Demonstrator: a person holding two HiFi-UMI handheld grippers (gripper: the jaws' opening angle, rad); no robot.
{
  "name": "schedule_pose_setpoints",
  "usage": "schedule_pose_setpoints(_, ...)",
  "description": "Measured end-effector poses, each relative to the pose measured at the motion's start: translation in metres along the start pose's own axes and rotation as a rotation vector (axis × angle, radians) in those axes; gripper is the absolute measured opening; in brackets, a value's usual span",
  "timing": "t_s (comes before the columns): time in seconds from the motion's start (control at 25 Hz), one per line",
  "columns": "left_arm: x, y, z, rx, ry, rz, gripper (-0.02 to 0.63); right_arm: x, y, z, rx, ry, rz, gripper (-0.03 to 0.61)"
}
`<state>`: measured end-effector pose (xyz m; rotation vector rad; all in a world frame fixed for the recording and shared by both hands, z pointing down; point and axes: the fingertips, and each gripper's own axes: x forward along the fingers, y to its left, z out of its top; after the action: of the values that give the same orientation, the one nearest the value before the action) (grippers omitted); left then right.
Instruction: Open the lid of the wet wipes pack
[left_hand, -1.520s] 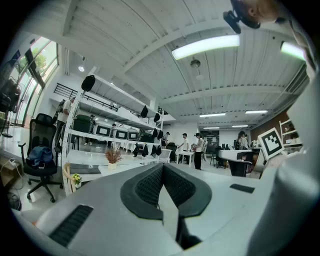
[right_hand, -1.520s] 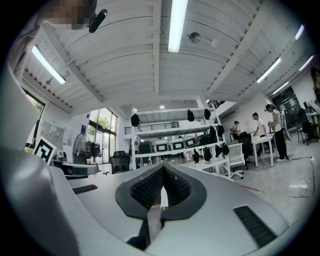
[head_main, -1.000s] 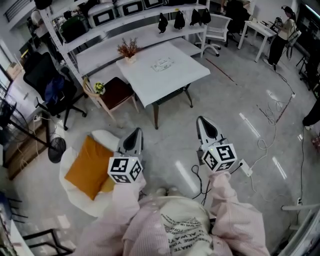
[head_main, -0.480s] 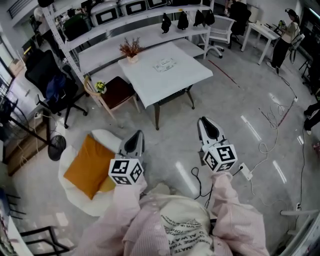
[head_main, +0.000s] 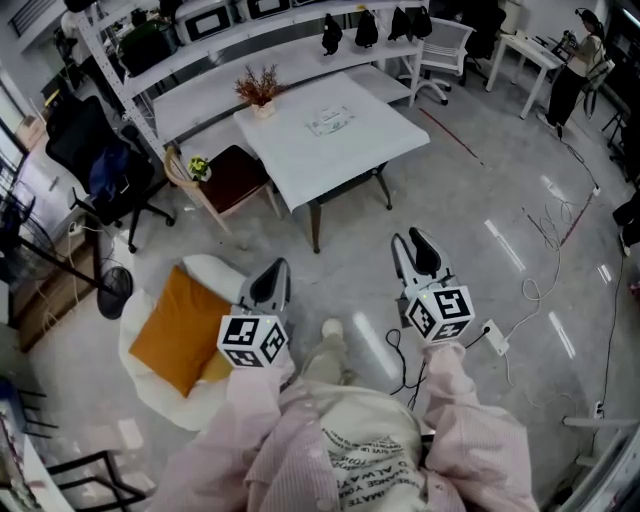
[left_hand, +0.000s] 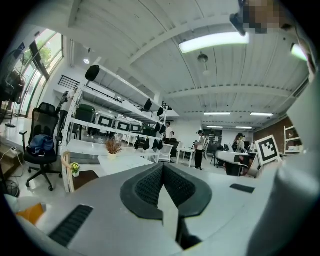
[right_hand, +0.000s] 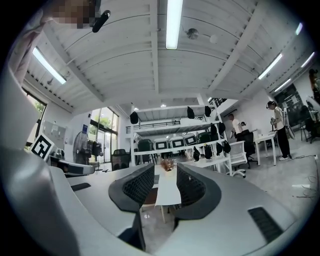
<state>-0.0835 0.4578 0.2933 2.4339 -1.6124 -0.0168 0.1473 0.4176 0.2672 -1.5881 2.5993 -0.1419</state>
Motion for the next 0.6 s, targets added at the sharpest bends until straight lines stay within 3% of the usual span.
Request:
schedule_pose_setpoints(0.28, 0.04, 0.025, -0.007, -0.028, 0.017, 0.008, -0.003, 0.044, -0.018, -0.015, 0.022, 0.022, 0.004, 0.121)
schedule_pose_setpoints(0.6, 0.125, 0.066, 0.007, -0.037, 0.03, -0.004, -0.003, 0.13, -0.052, -0.021, 0.037, 0.034, 0.004, 0.121)
